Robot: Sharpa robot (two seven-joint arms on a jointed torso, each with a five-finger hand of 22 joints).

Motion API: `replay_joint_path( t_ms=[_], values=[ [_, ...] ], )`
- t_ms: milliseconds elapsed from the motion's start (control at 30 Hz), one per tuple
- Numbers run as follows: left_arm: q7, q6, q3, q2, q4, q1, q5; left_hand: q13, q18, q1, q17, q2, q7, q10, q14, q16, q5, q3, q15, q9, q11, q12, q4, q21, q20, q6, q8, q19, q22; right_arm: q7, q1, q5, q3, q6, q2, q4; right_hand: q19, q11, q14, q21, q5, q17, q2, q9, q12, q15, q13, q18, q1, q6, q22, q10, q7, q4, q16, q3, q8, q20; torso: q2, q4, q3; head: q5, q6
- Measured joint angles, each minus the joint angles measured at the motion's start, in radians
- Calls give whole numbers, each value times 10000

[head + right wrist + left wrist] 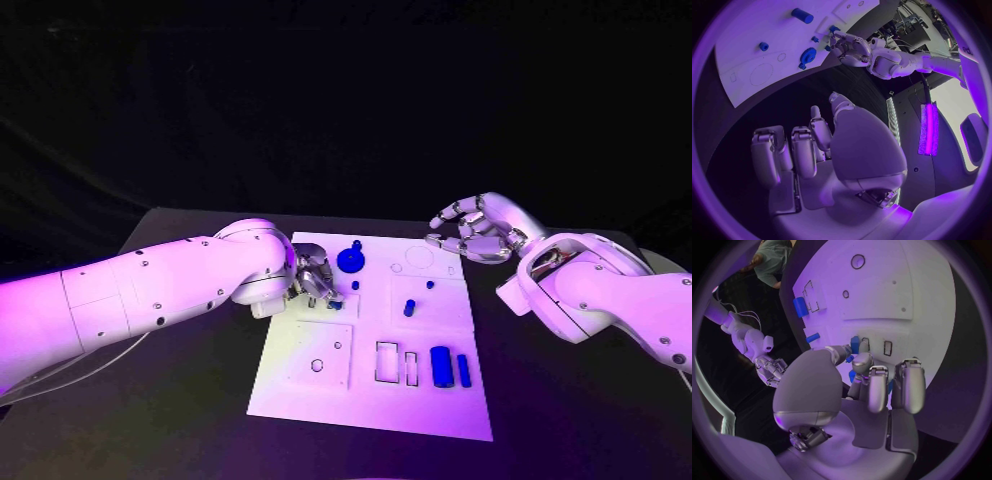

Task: Assemble the parts on the task board

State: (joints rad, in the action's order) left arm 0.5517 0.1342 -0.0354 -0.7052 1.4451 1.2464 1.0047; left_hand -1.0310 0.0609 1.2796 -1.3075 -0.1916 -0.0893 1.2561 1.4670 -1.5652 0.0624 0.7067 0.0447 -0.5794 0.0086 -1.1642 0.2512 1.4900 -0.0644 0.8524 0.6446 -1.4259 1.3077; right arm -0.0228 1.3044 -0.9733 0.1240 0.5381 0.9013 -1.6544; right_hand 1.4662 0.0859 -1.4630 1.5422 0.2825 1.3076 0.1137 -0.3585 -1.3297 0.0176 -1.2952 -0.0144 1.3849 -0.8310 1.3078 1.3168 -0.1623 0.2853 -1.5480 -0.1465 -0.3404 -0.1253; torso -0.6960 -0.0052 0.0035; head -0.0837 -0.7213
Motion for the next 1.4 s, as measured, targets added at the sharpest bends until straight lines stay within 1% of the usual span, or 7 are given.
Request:
replay_joint_path(
  t_ms=[133, 233, 267, 567, 633, 800, 1400],
  values=[
    [0, -14, -12, 4, -5, -12, -63, 1, 0, -181, 0, -181, -27, -1, 0, 0, 1008, 152, 0, -1, 1, 43, 80, 38, 0, -72, 254, 0, 0, 1, 0, 0, 0, 2, -2, 0, 0, 0, 0, 0, 0, 0, 0, 0, 0, 0, 0, -1, 0, 0, -1, 0, 0, 0, 0, 0, 0, 0, 0, -1, 0, -11, 15],
    [-2, -45, -13, -10, -4, -15, -154, -16, -1, -339, 1, -230, -28, 28, 0, 0, 1540, 153, 0, -6, 30, 56, 79, 38, 0, -74, 333, 0, -1, 6, -2, 1, 0, 3, 0, 0, 0, 0, 0, 0, 0, -1, 0, 0, 0, 0, 0, 0, 0, 0, -1, 0, 0, 0, 0, 0, 0, 0, 0, -6, 0, -16, 30],
    [-6, -58, -13, -21, 2, -15, -189, -31, 0, -436, 1, -218, -28, 58, 0, 0, 1677, 154, 0, -503, 59, 57, 79, 38, 0, -74, 345, 0, -1, 8, -2, 4, 0, 3, 2, 0, 0, 0, 0, 0, 0, -1, 0, 0, 0, 0, 0, 0, 0, 0, -1, 0, 0, 0, 0, 0, 0, 0, -1, -7, 0, -17, 32],
    [-31, -358, -13, -230, 217, -17, -553, -150, 0, -789, 1, -232, -32, 166, 0, 1, 2131, 260, -1, -933, 23, 23, -88, 101, 36, -75, 444, -36, -1, 22, -3, 34, 1, 8, 19, 3, 0, 0, 0, -48, -1, -2, 0, 0, 0, 0, -1, -1, 0, 0, -2, 0, 0, 28, 0, -28, 0, 0, -11, -6, 6, -28, 42],
    [-38, -440, -12, -279, 276, -17, -598, -196, -160, -895, 0, -269, -18, 224, 0, 1, 2316, 231, 0, -997, 7, -34, -118, 126, 73, -60, 474, -74, -1, 25, -3, 38, 1, 9, 24, 2, 0, 0, 0, -48, -1, -2, 0, 0, 0, 0, -1, 0, 0, 0, -2, 0, 0, 28, 0, -28, 0, 0, -12, -2, 5, -28, 46],
    [-63, -640, -11, -374, 410, -18, -583, -324, -158, -1051, 1, -338, 59, 364, 0, 1, 2633, 192, -1, -1076, -31, -131, -157, 186, 71, 20, 545, -144, -1, 32, -4, 48, 1, 11, 48, -8, 0, 0, 0, -48, -1, -2, 0, 0, 0, 0, -1, 0, 0, 0, -3, 0, 0, 28, 0, -28, 0, 0, -12, 0, 9, -14, 51],
    [-129, -1008, -73, -413, 647, -46, 1031, -440, -157, -1103, 1, -390, 91, 445, -37, 2, 2810, 138, 34, -1134, -64, -219, -211, 263, 71, 126, 546, -288, -2, 47, -4, 68, 1, 17, 65, -17, 0, 0, 0, -47, -1, -3, 0, 0, 0, 1, -1, 0, 0, 0, -5, 0, 0, 28, 0, -27, 0, 0, -17, 6, -6, -33, 3]
  ],
)
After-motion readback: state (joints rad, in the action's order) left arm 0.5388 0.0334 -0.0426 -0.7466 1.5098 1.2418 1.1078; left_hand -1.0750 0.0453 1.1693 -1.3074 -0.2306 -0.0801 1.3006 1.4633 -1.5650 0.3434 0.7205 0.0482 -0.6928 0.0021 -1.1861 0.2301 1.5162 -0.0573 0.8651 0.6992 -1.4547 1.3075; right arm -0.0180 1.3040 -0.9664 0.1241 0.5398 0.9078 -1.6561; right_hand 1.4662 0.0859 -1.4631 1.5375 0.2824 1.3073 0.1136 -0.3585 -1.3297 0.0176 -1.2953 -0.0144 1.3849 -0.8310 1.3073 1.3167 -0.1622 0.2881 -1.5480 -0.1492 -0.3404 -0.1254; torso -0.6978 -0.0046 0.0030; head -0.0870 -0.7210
